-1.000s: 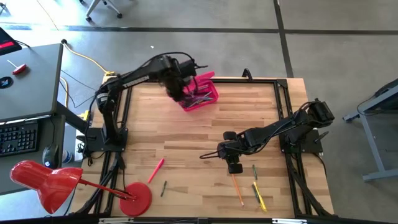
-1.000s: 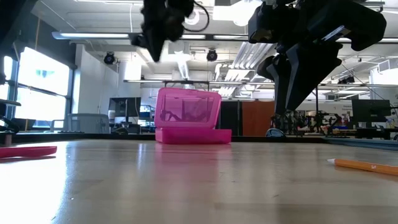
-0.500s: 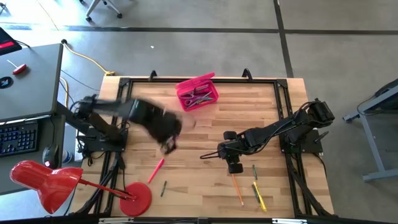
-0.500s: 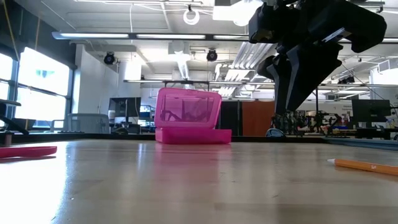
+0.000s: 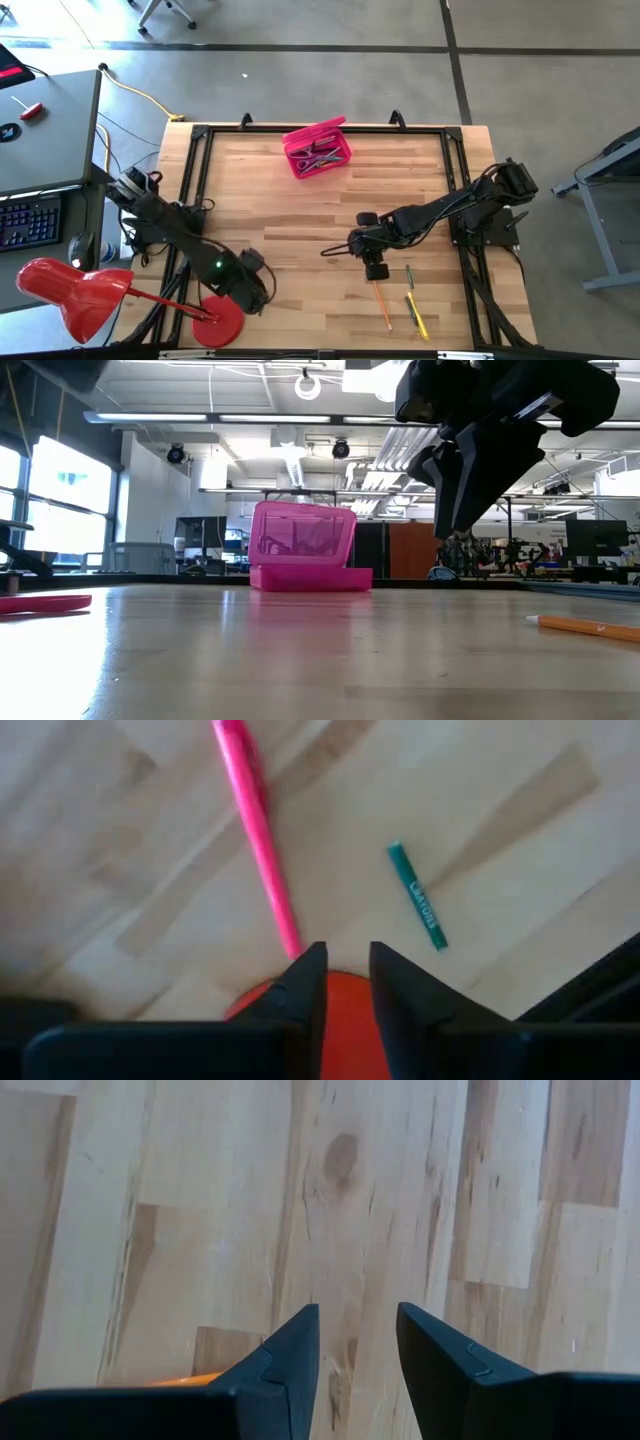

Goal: Pick & place school supplies into a supply box
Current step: Put the pink pen into the pink supply box

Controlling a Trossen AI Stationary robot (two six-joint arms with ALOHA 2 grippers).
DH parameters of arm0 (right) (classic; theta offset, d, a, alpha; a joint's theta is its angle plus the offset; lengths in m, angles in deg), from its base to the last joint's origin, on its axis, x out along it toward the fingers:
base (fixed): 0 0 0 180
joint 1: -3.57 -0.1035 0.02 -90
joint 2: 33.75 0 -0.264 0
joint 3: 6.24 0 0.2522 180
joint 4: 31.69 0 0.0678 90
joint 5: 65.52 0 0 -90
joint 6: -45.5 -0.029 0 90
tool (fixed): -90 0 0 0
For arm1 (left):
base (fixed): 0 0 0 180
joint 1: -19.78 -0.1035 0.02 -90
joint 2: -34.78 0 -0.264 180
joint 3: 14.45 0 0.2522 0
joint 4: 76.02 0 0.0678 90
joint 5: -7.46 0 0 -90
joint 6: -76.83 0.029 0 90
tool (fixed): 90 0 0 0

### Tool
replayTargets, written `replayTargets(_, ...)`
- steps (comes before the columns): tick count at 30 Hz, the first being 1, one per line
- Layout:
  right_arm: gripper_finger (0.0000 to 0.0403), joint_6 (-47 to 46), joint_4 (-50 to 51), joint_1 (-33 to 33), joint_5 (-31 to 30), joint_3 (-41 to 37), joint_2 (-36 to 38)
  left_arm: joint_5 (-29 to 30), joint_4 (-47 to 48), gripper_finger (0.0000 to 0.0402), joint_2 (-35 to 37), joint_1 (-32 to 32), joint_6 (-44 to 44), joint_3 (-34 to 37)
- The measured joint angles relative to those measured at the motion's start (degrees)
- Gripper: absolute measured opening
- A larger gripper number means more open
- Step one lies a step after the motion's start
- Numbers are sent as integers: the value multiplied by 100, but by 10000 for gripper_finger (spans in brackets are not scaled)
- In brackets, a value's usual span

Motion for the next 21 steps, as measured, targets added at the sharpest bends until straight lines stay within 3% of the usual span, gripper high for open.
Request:
replayTargets(3,114,0,-6,-1,18,0,0,48,-546,140,3,-34,-41,419)
replayTargets(9,114,0,-25,-1,16,0,0,337,-514,176,4,-106,-780,1139)
replayTargets(17,114,4,-29,-1,16,0,0,284,-2011,156,3,-104,-650,1883)
replayTargets(21,114,9,-38,-1,13,0,0,310,-2205,137,3,-102,-615,2037)
